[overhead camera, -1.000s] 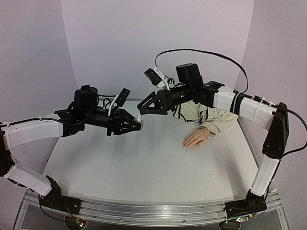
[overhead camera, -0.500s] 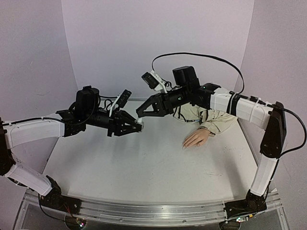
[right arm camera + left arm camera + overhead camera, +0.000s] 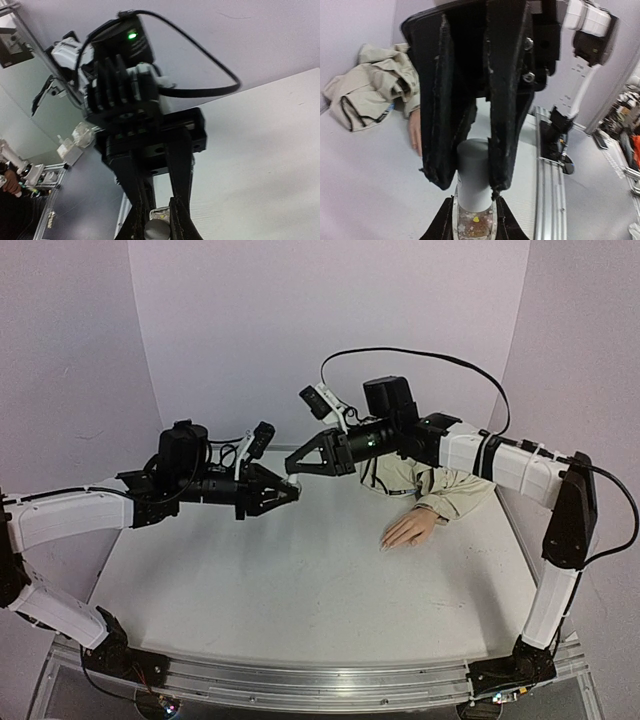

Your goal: Paint the nails

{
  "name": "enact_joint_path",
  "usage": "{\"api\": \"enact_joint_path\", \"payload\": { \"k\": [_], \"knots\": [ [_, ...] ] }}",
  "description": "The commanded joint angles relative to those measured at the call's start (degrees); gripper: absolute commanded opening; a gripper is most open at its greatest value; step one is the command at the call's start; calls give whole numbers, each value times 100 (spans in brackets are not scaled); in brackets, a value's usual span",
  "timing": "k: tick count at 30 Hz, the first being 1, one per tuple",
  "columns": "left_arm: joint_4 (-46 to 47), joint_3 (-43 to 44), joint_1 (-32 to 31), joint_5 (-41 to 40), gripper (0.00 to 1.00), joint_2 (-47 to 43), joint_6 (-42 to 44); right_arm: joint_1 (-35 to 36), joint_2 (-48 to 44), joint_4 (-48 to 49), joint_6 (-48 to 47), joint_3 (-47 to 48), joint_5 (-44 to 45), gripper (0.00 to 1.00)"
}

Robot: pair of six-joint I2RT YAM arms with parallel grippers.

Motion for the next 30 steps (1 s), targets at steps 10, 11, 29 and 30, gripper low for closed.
{"api": "enact_joint_path", "payload": {
  "k": [10, 11, 29, 30],
  "knots": [
    [518, 1273, 128, -5770, 0, 1078, 248, 1590, 20, -406, 2415, 447, 7580, 0],
    [538, 1318, 128, -5681, 0, 1144, 161, 1657, 83, -516, 2395, 604, 7794, 0],
    [353, -133, 150, 162, 0, -286, 290, 270, -562, 268, 173, -267, 1005, 87],
    [353, -111, 161, 385, 0, -312, 273, 264, -542, 259, 87, -288, 790, 90]
  ]
}}
